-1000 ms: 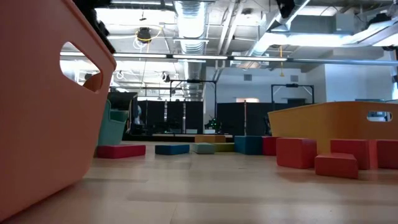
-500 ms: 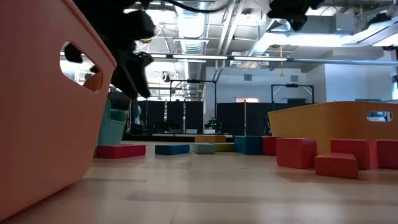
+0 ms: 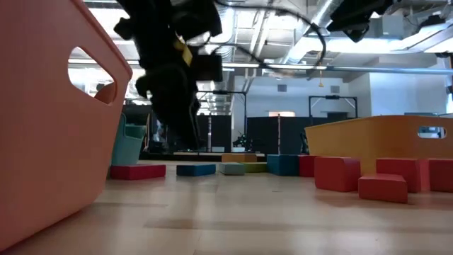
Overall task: Sort blocks by size
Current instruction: Put the thin blue rectangular block into the green bin
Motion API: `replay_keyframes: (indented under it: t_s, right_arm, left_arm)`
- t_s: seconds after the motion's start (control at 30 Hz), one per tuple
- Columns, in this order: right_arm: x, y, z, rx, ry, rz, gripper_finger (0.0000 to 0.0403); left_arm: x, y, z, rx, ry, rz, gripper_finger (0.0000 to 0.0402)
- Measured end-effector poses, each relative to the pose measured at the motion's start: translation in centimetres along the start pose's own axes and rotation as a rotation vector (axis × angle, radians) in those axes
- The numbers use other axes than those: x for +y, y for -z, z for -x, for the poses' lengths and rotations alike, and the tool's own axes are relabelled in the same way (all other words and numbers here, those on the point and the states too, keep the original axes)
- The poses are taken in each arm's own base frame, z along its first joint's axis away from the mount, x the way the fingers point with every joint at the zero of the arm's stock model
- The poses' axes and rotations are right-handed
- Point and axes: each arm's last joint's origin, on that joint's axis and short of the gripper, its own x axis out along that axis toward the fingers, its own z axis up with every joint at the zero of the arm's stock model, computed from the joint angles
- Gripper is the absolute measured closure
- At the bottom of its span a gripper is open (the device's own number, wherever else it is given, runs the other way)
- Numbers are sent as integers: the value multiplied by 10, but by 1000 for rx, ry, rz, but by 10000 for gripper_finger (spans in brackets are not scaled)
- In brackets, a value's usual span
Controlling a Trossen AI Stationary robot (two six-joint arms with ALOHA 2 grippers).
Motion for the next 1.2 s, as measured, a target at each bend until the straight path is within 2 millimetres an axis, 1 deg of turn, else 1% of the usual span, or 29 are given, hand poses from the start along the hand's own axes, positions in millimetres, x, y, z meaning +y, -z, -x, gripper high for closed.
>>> replay_keyframes:
  t_s: [0.07, 0.17, 0.37, 0.53, 0.7, 0.87, 0.93, 1.2]
  right_arm:
    - [2, 2, 0, 15, -6, 7, 270]
    - [4, 4, 0, 39, -13, 15, 270]
    - [5, 7, 0, 65, -17, 26, 270]
    - [4, 10, 0, 90, -11, 27, 270]
    - [5, 11, 1, 105, -11, 32, 270]
    - [9, 12, 1, 108, -31, 60, 270]
    - [10, 12, 1, 107, -37, 64, 270]
    - [11, 12, 1, 103, -41, 67, 270]
  left_arm:
    - [0, 3, -6, 26, -3, 53, 214]
    - [0, 3, -8, 28, -5, 122, 214]
    - [-3, -6, -8, -54, 39, 253, 214]
    - [-5, -3, -25, -30, 22, 336, 214]
    - [-6, 0, -35, -28, -39, 363, 214]
    - [-8, 1, -36, -40, -111, 349, 214]
    - [-7, 2, -35, -32, -116, 312, 214]
    - [-13, 11, -35, 68, -97, -12, 214]
